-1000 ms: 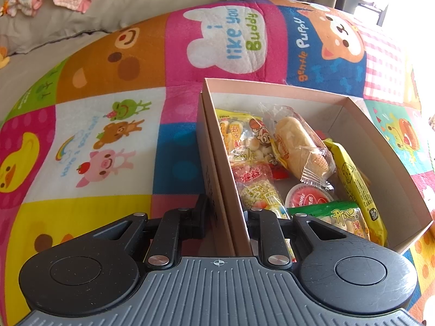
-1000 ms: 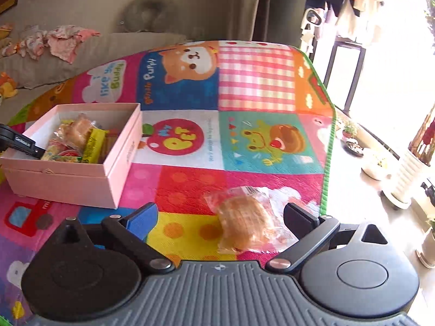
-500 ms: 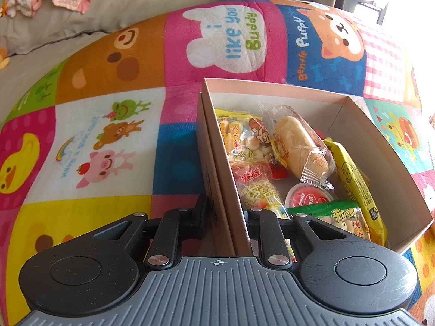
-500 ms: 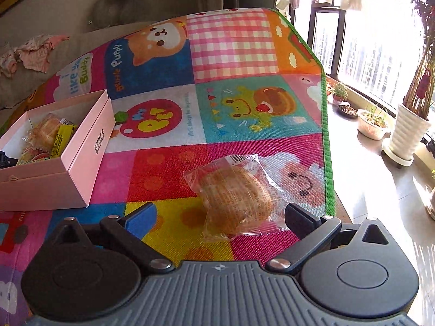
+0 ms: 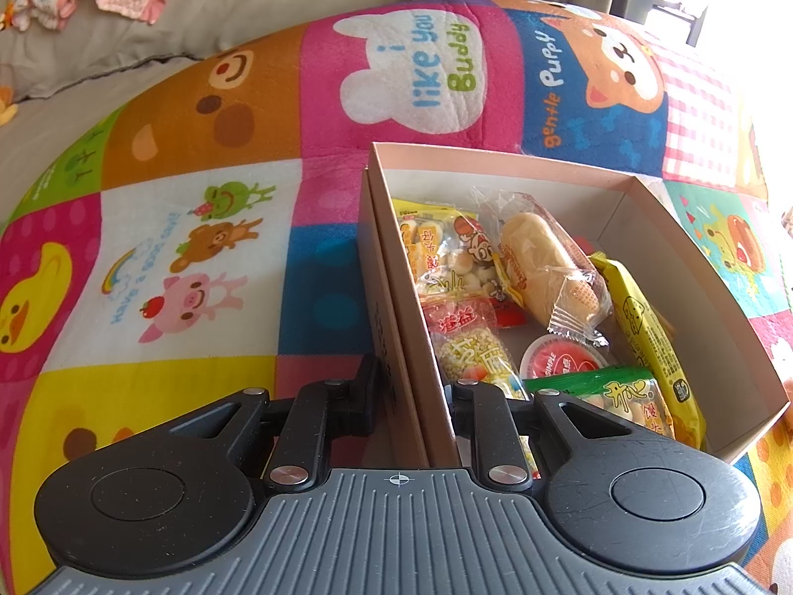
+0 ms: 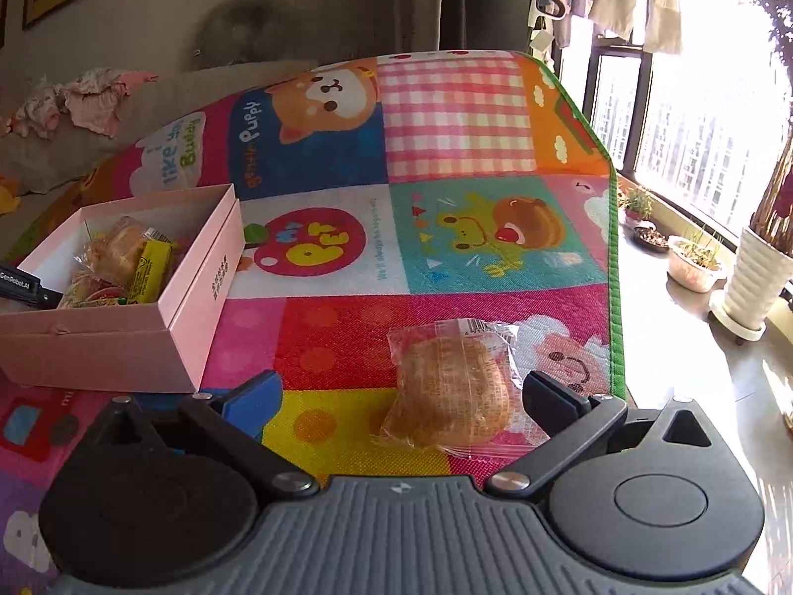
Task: Organize objects
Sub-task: 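Move the right tool to the round bun in clear wrapper, then grasp the wrapped round bun with the right tool and lift it, then lower the wrapped bun into the pink box and open the right tool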
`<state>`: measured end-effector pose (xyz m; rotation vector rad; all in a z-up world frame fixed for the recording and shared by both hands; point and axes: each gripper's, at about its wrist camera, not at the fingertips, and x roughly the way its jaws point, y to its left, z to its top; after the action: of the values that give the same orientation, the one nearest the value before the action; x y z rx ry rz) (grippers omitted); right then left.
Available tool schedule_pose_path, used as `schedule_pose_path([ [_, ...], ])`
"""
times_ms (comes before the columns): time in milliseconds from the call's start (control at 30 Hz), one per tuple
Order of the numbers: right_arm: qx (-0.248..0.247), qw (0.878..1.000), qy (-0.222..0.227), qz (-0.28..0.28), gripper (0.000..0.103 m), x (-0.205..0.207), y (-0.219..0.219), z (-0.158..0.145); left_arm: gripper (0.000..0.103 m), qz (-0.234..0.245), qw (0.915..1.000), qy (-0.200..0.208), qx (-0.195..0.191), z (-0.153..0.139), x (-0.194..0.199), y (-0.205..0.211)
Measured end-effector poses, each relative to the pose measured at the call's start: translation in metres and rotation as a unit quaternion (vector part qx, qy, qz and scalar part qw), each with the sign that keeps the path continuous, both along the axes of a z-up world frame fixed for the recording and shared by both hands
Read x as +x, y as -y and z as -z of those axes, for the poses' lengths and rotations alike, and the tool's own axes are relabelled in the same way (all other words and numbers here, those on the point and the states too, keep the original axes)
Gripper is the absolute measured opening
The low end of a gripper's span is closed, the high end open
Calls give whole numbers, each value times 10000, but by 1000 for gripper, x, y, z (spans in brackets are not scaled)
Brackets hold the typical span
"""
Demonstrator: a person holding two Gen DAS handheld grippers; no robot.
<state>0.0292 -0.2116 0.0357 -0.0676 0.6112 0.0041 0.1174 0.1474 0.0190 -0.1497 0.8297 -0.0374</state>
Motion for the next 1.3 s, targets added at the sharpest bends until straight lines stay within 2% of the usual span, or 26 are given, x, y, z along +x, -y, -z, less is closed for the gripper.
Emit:
schedule_pose_path([
  [167,-101,9998,-150,51,103,30,7,10,22,-1,10000,-3,2,0,0,0],
  [333,297,9980,-564,-38,103,59,17,24,22,-8,10000,-4,-8,0,0,0],
  [367,317,9975,-631,-60,100,60,16,26,22,-6,10000,-5,-7,0,0,0],
  [433,251,9972,-686,-150,88,58,14,25,22,-4,10000,-18,-9,0,1,0],
  [500,167,9965,-786,-237,66,52,12,22,22,-10,10000,-24,-18,0,1,0],
  [633,424,9896,-1272,-527,62,29,14,13,22,-29,10000,-24,-10,0,0,0],
  [667,450,9873,-1379,-648,58,22,12,11,22,-38,10000,-31,-7,0,1,0],
  [733,414,9843,-1480,-871,58,6,5,4,22,-54,10000,-45,-2,-1,1,0],
  [867,421,9814,-1286,-1363,56,-19,-12,-28,21,-52,9999,-103,-24,-2,3,-1],
  [900,462,9799,-1066,-1620,56,-23,-22,-53,21,-52,9999,-110,-40,-1,4,-1],
  [933,462,9799,-1066,-1620,56,-23,-22,-53,21,-53,9999,-110,-53,-1,4,-1],
  [1067,781,9721,-616,-2123,56,-9,-42,-108,21,-77,9999,-57,-120,0,2,-3],
  [1133,895,9684,-467,-2279,56,8,-55,-125,21,-83,9999,-34,-133,1,1,-4],
  [1200,812,9683,-310,-2343,56,29,-74,-129,21,-65,9999,-9,-90,1,0,-2],
  [1300,736,9685,-352,-2353,56,67,-104,-118,22,-56,9999,16,-95,1,-1,-3],
])
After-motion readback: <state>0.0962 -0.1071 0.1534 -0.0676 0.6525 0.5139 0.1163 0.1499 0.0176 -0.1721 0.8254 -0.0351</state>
